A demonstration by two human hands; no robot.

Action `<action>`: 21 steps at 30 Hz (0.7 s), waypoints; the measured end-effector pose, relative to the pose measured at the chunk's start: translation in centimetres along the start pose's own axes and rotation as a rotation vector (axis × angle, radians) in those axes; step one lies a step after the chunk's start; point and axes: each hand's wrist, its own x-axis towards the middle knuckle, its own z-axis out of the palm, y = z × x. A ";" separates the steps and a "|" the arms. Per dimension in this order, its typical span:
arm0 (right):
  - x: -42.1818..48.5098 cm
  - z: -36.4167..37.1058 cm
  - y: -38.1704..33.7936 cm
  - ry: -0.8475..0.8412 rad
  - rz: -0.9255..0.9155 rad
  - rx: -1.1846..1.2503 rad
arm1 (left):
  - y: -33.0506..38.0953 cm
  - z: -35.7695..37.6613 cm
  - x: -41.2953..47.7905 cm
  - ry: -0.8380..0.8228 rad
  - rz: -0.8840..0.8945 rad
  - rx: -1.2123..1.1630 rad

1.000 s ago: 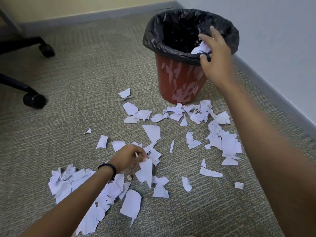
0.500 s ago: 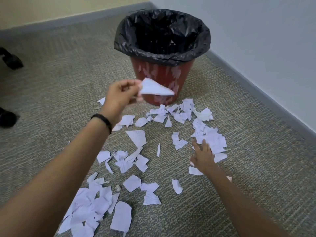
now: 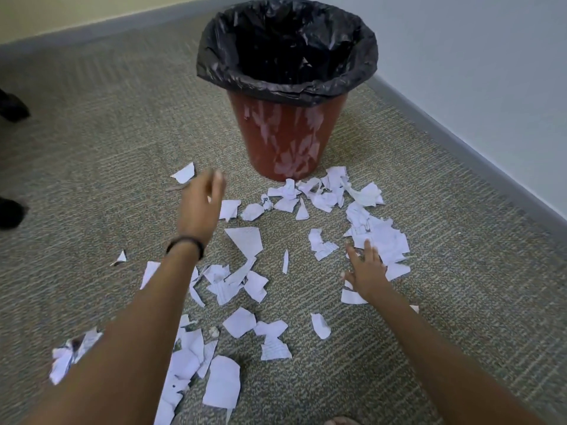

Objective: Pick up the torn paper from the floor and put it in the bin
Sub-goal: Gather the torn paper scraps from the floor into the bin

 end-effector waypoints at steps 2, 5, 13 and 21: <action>0.0 0.1 0.1 0.008 -0.003 0.000 | -6.6 0.5 -4.1 -0.430 -0.141 0.475; 0.0 -0.1 0.0 0.023 -0.014 -0.025 | -11.7 0.7 -8.8 -0.818 -0.334 0.796; 2.0 -5.3 -0.6 0.351 -0.053 0.269 | -11.2 0.7 -8.6 -0.903 -0.364 0.840; 9.8 -10.5 -3.5 0.357 -0.147 0.294 | -10.7 0.7 -9.0 -0.873 -0.367 0.837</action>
